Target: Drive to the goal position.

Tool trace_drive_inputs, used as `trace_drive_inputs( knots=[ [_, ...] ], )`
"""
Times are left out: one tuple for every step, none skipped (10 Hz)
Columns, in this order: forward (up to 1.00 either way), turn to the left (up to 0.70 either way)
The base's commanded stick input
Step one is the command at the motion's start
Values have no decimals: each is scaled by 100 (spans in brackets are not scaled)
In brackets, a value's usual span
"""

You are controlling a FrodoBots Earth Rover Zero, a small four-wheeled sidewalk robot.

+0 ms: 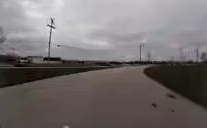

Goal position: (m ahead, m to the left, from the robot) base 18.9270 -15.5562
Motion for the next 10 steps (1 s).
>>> trace_drive_inputs(
  knots=[
    [100, -40],
    [100, -40],
    [100, -40],
    [100, -21],
    [100, 0],
    [100, 0],
    [100, 0],
    [100, 0],
    [100, 0],
    [100, 12]
  ],
)
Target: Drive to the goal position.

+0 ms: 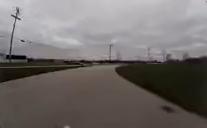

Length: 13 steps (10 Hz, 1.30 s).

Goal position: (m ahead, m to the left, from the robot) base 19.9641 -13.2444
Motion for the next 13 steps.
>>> trace_drive_inputs(
  knots=[
    [100, 33],
    [100, 40],
    [100, 40],
    [100, 40],
    [100, 40],
    [100, 40],
    [100, 36],
    [100, 8],
    [100, 0],
    [100, 0],
    [100, 0],
    [100, 0],
    [100, 0]
  ],
)
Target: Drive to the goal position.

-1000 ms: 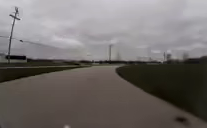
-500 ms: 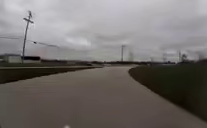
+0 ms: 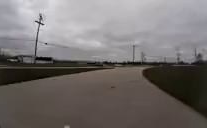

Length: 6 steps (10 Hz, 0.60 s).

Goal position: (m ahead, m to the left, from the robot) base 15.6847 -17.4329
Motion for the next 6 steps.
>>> trace_drive_inputs(
  knots=[
    [100, 0],
    [100, 0],
    [100, 0],
    [100, 0],
    [100, 0],
    [100, 0]
  ],
)
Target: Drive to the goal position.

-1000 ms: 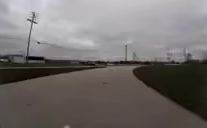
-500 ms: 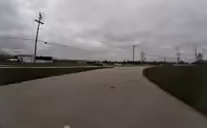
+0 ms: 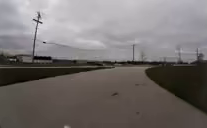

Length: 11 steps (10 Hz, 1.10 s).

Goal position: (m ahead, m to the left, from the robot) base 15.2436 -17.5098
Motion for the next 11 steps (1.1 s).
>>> trace_drive_inputs(
  knots=[
    [100, 0],
    [100, 0],
    [100, 0],
    [100, 0],
    [100, 0],
    [100, 0],
    [100, 0],
    [100, 0],
    [100, 0],
    [100, 0],
    [100, 0]
  ],
)
